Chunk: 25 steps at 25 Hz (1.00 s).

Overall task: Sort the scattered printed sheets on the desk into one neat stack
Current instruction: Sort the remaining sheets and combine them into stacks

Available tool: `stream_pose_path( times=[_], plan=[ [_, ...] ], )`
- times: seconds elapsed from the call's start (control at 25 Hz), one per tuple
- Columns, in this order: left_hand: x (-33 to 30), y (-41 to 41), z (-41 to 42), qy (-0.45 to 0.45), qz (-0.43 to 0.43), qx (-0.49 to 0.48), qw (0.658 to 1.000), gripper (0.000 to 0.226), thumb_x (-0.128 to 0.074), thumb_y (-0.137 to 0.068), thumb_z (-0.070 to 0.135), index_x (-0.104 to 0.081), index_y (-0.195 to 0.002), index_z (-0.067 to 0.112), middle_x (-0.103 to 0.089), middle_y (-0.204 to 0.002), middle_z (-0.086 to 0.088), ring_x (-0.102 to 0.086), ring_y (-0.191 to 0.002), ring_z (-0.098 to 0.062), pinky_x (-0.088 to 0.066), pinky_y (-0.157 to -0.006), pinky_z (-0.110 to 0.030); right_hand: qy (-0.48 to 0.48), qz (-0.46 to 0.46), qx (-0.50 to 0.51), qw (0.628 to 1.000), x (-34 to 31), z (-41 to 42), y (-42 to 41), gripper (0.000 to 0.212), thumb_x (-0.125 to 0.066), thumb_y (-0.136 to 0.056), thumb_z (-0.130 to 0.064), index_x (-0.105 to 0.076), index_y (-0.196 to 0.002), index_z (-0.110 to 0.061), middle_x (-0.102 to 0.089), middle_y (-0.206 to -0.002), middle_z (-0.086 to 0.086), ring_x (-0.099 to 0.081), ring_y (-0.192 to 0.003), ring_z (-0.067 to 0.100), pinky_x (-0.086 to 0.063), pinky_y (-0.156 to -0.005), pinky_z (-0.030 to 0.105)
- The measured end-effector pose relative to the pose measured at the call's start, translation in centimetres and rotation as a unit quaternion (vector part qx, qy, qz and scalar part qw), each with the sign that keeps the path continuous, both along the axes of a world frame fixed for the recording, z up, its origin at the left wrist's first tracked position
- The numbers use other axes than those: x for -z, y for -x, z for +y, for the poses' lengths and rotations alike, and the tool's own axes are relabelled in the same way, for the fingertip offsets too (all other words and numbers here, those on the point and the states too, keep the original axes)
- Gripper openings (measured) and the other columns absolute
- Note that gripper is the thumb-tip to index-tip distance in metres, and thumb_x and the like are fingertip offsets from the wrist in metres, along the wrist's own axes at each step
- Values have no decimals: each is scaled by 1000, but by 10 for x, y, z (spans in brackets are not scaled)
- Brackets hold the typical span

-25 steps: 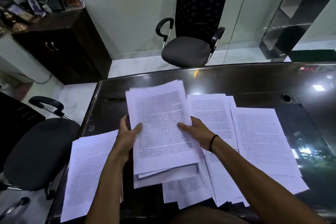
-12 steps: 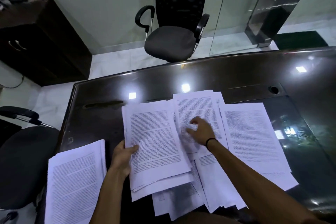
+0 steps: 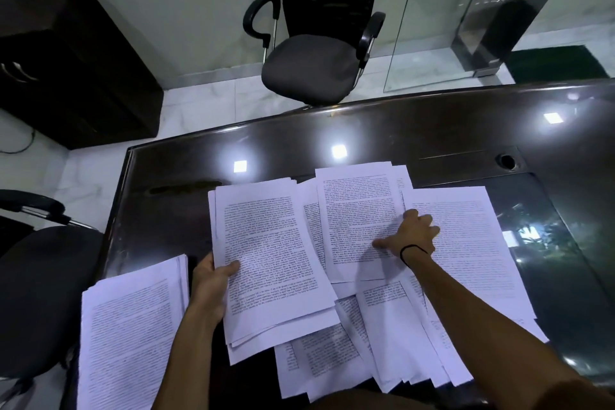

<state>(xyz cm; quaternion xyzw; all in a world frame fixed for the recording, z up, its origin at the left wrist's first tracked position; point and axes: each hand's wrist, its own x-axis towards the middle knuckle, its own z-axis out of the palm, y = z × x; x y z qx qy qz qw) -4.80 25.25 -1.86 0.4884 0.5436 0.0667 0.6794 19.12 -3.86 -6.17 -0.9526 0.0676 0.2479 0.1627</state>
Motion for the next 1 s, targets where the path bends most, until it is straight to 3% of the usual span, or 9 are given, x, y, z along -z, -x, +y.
stream_pose_path(
  times=[0.08,0.2,0.36,0.48,0.56,0.68,0.8,0.92,1.0],
  plan=[
    [-4,4,-2,1,-5,-3,1000,42,-62,-93,-10,-60,-131,7,-71,-108,-6,-68,-97,-30,-55,-77,-39,-11,7,6,1000,0,0,-3,108,-94,-52,-47,-32,-135,-16,-38,-138,18,-42,-126,41,-48,-94,52],
    [-7,11,-2,2,-8,-6,1000,43,-62,-93,-9,-59,-132,8,-70,-110,-7,-68,-97,-29,-55,-75,-38,-63,24,10,998,0,0,-5,105,-96,-53,-39,-33,-133,-13,-49,-133,20,-51,-121,41,-49,-96,49],
    [-12,19,-2,1,-6,-9,1000,47,-62,-93,-9,-57,-137,8,-69,-114,-8,-67,-97,-27,-55,-74,-36,-5,19,-8,1000,-7,4,0,102,-93,-59,-42,-34,-136,-10,-36,-141,22,-45,-127,43,-47,-100,48],
    [-13,19,-7,-1,-10,-6,1000,47,-63,-92,-9,-58,-136,7,-68,-119,-11,-67,-96,-26,-55,-73,-35,-45,42,1,998,-9,5,0,107,-96,-56,-35,-32,-137,-6,-47,-135,23,-53,-121,42,-48,-98,48],
    [-12,17,-11,1,-11,1,1000,45,-64,-92,-8,-59,-135,7,-69,-121,-11,-68,-99,-27,-56,-74,-36,-50,30,-10,998,-10,3,2,92,-94,-60,-34,-39,-130,-9,-58,-124,18,-58,-114,40,-51,-92,48],
    [-10,15,-16,-3,-6,8,1000,43,-64,-93,-7,-61,-133,8,-70,-122,-11,-68,-102,-30,-57,-81,-41,-27,-64,-37,997,-9,-2,9,55,-82,-75,-35,-54,-117,-15,-65,-112,13,-61,-105,37,-54,-87,49],
    [-10,16,-17,-7,1,6,1000,41,-64,-93,-6,-61,-131,10,-69,-123,-11,-68,-105,-32,-56,-88,-47,-127,-125,-19,984,-10,-7,13,26,-70,-88,-25,-65,-108,-10,-69,-110,15,-62,-98,35,-51,-84,37],
    [-12,18,-15,-37,3,3,999,39,-63,-94,-5,-61,-130,10,-69,-115,-6,-67,-97,-25,-55,-84,-41,-223,-121,-16,967,-24,-11,9,18,-63,-94,-19,-66,-107,-8,-71,-105,14,-63,-95,35,-43,-81,30],
    [-15,24,-11,-91,24,10,995,39,-64,-94,-2,-61,-131,12,-68,-112,-4,-67,-96,-24,-53,-88,-39,-285,-92,-23,954,-38,-9,6,19,-66,-91,-22,-67,-108,-14,-73,-103,8,-66,-93,31,-50,-84,34]
  ],
)
